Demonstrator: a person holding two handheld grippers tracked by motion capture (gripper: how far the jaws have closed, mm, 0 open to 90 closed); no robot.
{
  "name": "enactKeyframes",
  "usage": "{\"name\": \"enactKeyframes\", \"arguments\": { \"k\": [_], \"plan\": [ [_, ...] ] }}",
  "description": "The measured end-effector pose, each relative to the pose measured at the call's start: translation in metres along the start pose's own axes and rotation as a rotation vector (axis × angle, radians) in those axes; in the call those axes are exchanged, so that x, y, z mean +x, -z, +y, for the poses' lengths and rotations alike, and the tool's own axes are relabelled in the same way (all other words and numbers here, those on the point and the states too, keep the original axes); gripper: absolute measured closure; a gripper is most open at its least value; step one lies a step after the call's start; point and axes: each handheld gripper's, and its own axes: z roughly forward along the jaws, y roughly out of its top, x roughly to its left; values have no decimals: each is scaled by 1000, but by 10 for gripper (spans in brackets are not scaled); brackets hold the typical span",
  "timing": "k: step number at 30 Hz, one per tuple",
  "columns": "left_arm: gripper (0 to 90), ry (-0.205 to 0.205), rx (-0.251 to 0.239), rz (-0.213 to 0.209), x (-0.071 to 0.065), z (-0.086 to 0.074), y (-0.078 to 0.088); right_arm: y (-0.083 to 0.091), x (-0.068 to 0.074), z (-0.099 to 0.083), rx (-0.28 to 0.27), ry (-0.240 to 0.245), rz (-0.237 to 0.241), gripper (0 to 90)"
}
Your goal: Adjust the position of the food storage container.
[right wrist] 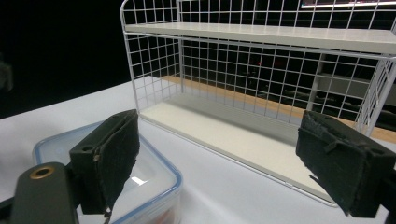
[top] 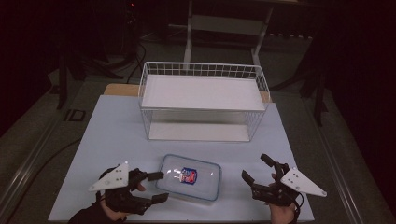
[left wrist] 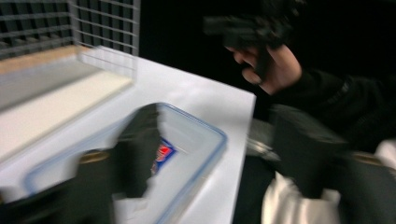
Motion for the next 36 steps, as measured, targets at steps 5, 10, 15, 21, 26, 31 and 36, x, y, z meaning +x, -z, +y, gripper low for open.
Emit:
{"name": "enactKeyframes", "arguments": {
  "k": [5, 10, 15, 21, 26, 31, 36],
  "plan": [
    [636, 11, 60, -44, -2, -3, -18, 1, -1, 0, -1, -9, 3, 132],
    [763, -4, 153, -62, -5, -9, -35, 1, -1, -1, 1, -11, 7, 133],
    [849, -27, 216, -78, -8, -13, -50, 0, -1, -1, 5, -10, 12, 133],
    [895, -25, 275, -63, -7, -21, -63, 0, -1, -1, 11, -10, 18, 135],
    [896, -41, 347, -64, -8, -31, -78, 0, -2, -1, 13, -14, 21, 135],
    [896, -58, 388, -29, -8, -37, -89, 0, -3, -2, 18, -19, 26, 136],
    [897, -51, 419, -9, -5, -41, -96, 0, -3, -2, 19, -22, 26, 136]
  ]
}}
